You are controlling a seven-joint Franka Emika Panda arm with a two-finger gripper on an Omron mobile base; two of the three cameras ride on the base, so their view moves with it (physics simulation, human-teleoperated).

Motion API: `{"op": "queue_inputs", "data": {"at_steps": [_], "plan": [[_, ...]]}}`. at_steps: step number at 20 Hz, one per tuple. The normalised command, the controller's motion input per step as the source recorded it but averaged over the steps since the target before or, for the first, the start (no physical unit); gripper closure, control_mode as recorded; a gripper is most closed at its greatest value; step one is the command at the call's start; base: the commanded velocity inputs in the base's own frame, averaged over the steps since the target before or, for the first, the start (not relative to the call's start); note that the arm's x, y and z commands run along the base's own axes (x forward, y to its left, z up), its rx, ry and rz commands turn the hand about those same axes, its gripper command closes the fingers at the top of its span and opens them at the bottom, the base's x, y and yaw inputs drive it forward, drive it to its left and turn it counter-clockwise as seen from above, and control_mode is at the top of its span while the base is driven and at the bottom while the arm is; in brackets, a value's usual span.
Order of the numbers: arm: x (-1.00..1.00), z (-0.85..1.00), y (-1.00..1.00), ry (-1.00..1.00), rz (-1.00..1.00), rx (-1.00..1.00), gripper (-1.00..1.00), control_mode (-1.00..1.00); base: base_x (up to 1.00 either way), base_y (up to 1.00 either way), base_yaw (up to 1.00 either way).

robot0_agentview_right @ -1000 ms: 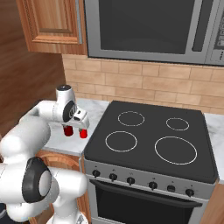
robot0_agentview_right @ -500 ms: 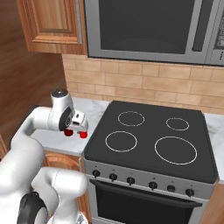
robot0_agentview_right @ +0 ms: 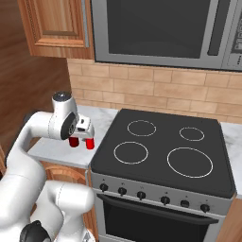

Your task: Four empty soda cans are scattered around the kitchen. Gather all the cans and cluster them next to the stove for recycling.

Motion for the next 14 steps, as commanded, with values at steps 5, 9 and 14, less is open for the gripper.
{"op": "queue_inputs", "data": {"at_steps": [5, 9, 14], "plan": [[-0.11, 0.44, -0.06, 0.0, -0.02, -0.03, -1.0, -1.0, 0.0, 0.0, 0.0], [-0.03, 0.22, -0.24, 0.0, -0.06, -0.09, -1.0, -1.0, 0.0, 0.0, 0.0], [-0.12, 0.14, -0.31, 0.01, -0.03, -0.07, -1.0, -1.0, 0.0, 0.0, 0.0]]}}
